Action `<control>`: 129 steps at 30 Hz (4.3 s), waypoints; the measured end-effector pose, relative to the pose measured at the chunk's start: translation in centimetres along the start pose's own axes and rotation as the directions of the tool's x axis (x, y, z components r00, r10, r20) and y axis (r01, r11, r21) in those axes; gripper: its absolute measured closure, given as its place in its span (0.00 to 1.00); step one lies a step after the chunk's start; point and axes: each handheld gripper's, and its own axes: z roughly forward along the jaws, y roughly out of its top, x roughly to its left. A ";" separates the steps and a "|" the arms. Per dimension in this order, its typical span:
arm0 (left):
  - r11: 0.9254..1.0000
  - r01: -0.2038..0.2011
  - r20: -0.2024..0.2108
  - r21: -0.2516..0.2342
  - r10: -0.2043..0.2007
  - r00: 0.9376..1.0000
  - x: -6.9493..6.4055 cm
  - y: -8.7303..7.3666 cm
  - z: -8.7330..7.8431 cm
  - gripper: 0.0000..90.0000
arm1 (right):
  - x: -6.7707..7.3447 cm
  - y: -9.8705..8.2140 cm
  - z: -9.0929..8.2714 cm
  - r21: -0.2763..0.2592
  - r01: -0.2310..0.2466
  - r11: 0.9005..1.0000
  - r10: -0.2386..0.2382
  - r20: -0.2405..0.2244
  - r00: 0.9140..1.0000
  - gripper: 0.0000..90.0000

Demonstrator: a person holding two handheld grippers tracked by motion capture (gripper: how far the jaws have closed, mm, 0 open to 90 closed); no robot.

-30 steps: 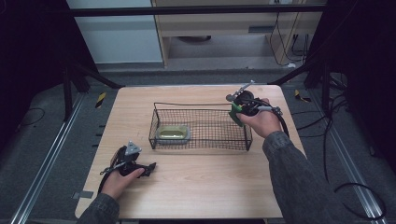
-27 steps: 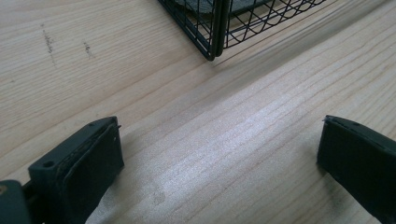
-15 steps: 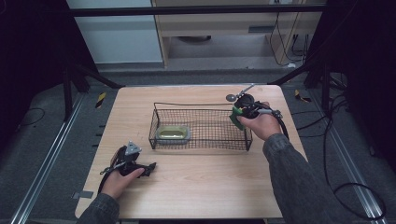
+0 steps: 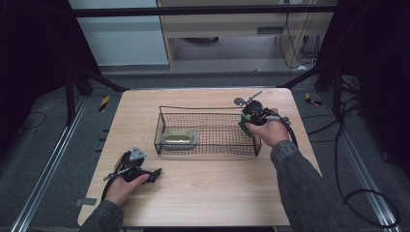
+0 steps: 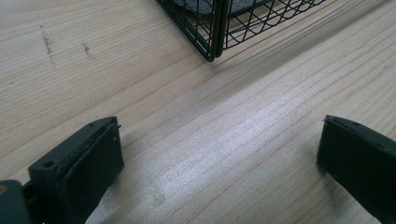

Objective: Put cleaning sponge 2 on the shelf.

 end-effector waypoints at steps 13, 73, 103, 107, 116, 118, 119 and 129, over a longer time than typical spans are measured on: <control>1.000 -0.001 0.001 0.000 0.001 1.000 0.0 0.0 0.0 0.00 | -0.3 -0.7 1.4 0.015 -0.022 1.000 0.022 -0.011 1.000 0.72; 1.000 -0.004 0.004 0.000 0.004 1.000 0.0 0.0 0.0 0.00 | 2.0 -0.2 0.5 0.009 0.005 1.000 -0.005 -0.071 0.997 0.59; 1.000 -0.004 0.004 0.000 0.004 1.000 0.0 0.0 0.0 0.00 | 1.7 -1.6 -2.2 -0.128 -0.091 0.988 0.083 -0.066 0.994 0.17; 1.000 -0.004 0.004 0.000 0.004 1.000 0.0 0.0 0.0 0.00 | 1.1 -2.6 -2.8 -0.179 -0.125 0.976 0.117 -0.054 0.992 0.11; 1.000 -0.004 0.004 0.000 0.004 1.000 0.0 0.0 0.0 0.00 | -0.2 -7.2 -4.6 -0.275 -0.218 0.936 0.218 -0.032 0.975 0.09; 1.000 -0.004 0.004 0.000 0.004 1.000 0.0 0.0 0.0 0.00 | -0.6 -8.4 -4.8 -0.280 -0.236 0.930 0.241 -0.018 0.970 0.10; 1.000 -0.004 0.004 0.000 0.004 1.000 0.1 0.0 0.0 0.00 | -0.8 -8.9 -4.9 -0.281 -0.242 0.929 0.249 -0.013 0.969 0.10; 1.000 -0.004 0.004 0.000 0.004 1.000 0.0 0.0 0.0 0.00 | -2.4 -15.5 -2.4 -0.274 -0.359 0.892 0.383 0.040 0.923 0.13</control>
